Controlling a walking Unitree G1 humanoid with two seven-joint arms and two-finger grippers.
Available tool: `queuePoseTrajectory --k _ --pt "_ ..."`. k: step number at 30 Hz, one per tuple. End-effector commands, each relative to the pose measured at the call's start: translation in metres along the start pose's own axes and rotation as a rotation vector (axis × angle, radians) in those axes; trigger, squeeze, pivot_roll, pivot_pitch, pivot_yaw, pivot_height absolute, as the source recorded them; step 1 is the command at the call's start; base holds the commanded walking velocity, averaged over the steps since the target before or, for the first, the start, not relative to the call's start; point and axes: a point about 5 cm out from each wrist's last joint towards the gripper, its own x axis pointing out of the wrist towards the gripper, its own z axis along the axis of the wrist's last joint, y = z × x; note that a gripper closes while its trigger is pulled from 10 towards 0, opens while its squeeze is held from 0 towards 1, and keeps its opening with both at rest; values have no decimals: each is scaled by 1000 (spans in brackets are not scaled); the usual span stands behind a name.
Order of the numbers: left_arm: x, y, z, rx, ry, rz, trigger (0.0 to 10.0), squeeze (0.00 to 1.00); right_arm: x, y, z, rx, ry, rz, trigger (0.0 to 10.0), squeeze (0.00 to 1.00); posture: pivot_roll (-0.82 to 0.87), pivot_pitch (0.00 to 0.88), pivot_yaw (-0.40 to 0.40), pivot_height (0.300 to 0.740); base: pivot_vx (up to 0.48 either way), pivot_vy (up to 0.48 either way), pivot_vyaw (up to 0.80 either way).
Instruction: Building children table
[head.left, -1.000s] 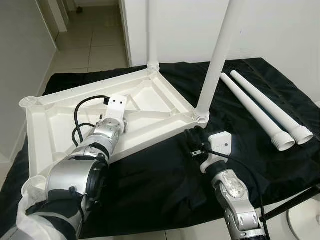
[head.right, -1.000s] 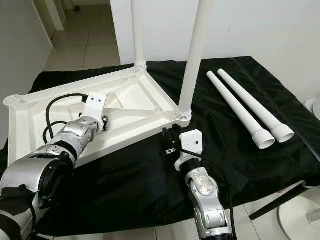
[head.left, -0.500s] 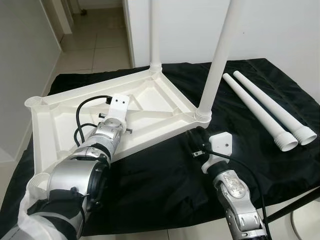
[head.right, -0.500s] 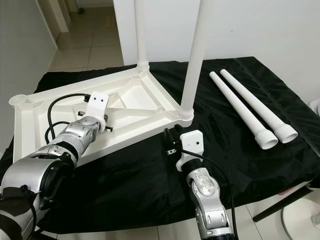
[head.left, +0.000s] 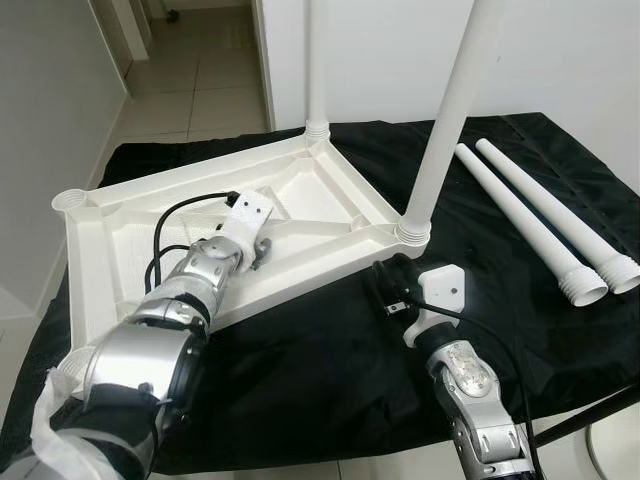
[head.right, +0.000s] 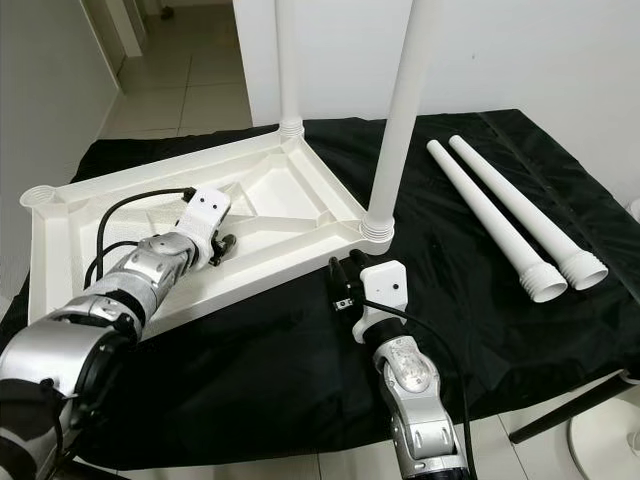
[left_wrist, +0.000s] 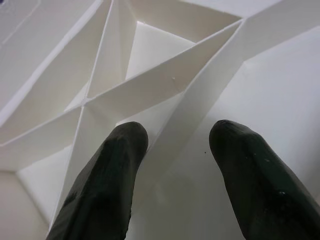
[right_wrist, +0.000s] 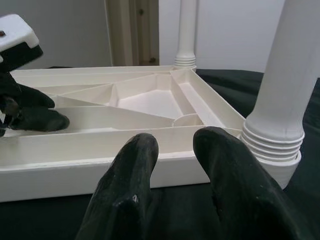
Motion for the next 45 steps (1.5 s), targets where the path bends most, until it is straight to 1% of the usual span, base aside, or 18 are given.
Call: queuePoseTrajectory --k 1,7,12,14,20,27,29,30,31,32,33,34,36,37,38,40,41,45 --pt "-2 -13 -15 27 43 -242 10000 0 -1 2 -3 -2 17 4 10000 0 -140 0 79 740 0 0 0" --pt "-4 -13 -18 22 41 -254 10000 0 -1 3 -4 0 18 6 10000 0 -135 0 82 740 0 0 0" --pt "-7 -25 -17 43 3 -383 10000 0 -1 5 -6 1 21 9 10000 0 -128 4 90 740 0 0 0" --pt "-7 -25 -17 43 3 -383 10000 0 -1 5 -6 1 21 9 10000 0 -128 4 90 740 0 0 0" --pt "-21 -37 -5 58 -124 -561 10000 0 -1 7 -6 2 22 8 10000 0 -125 3 96 740 0 0 0" --pt "-27 -34 -2 124 -151 -602 10000 0 0 8 -7 2 21 9 10000 0 -122 0 98 740 0 0 0" --pt "-24 -19 8 130 -180 -507 10000 0 1 7 -7 0 19 8 10000 0 -119 0 95 740 0 0 0" --pt "-24 -19 8 130 -180 -507 10000 0 1 7 -7 0 19 8 10000 0 -119 0 95 740 0 0 0" --pt "-20 -8 15 126 -190 -419 10000 0 2 6 -7 -1 18 8 10000 0 -119 0 95 740 0 0 0" --pt "-20 -8 15 126 -190 -419 10000 0 2 6 -7 -1 18 8 10000 0 -119 0 95 740 0 0 0" --pt "-15 13 28 109 -190 -217 10000 0 4 6 -6 -4 15 11 10000 0 -121 0 94 740 0 0 0" --pt "-15 13 28 109 -190 -217 10000 0 4 6 -6 -4 15 11 10000 0 -121 0 94 740 0 0 0" --pt "-14 26 34 39 -178 -110 10000 0 5 7 -6 -6 13 13 10000 0 -124 0 93 740 0 0 0" --pt "-15 32 38 -13 -186 -81 10000 867 5 7 -6 -5 12 15 10000 0 -124 0 93 740 0 0 0" --pt "-16 35 40 -46 -193 -65 10000 867 5 8 -6 -4 11 16 10000 0 -124 0 93 740 0 0 0" --pt "-16 35 40 -46 -193 -65 10000 867 5 8 -6 -4 11 16 10000 0 -124 0 93 740 0 0 0" --pt "-17 38 42 -74 -202 -68 10000 1000 5 8 -6 -5 10 16 10000 0 -124 0 93 740 0 0 0" --pt "-15 39 35 -70 -140 -38 10000 1000 5 9 -6 2 7 21 10000 0 -129 0 89 740 0 0 0"
